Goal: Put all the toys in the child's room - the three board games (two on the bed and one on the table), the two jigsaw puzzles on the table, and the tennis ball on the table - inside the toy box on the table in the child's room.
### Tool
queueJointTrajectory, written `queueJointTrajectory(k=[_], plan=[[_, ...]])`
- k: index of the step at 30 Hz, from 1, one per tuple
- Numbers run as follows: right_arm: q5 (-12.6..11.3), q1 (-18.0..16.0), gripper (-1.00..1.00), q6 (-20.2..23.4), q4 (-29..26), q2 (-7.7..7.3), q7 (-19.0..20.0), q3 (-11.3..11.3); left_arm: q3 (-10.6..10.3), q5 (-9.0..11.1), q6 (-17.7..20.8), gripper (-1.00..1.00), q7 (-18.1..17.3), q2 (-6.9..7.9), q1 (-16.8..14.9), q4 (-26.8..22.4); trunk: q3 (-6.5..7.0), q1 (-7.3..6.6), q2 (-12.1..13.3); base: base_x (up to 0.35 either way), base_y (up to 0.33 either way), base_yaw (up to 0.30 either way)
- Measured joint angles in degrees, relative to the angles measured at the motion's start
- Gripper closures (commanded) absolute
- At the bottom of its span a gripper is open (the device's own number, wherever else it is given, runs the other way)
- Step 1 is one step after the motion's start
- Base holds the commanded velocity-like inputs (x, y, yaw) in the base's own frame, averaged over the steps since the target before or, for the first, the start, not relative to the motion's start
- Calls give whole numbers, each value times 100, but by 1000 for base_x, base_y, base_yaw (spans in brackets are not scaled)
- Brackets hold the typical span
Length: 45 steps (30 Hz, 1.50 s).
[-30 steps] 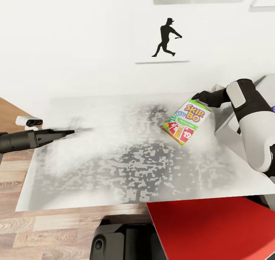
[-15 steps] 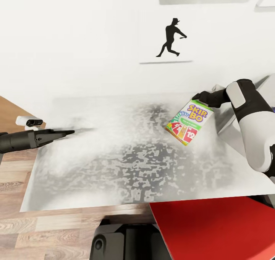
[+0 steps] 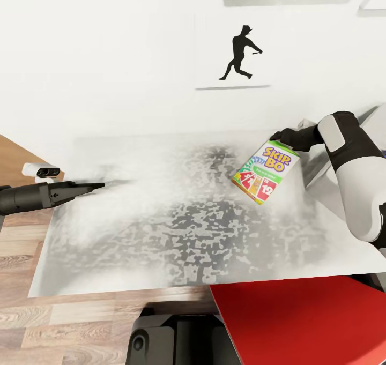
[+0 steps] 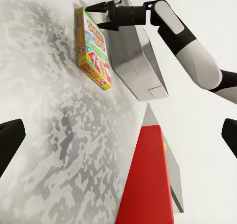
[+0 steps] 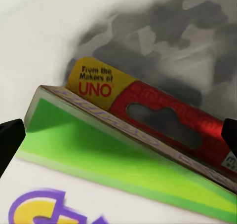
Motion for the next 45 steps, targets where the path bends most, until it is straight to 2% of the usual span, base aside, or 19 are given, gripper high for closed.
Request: queueJointTrajectory(k=[22,45], plan=[[14,9,-100,-1,5,-1,0,0,0,-9,0,-100,6,-1,0,-1,0,1,0,-37,23,0],[32,16,-100,0,4,-1,0,1,1,-14,0,-100,7,1,1,-2,1,2,0,-122,183,0]])
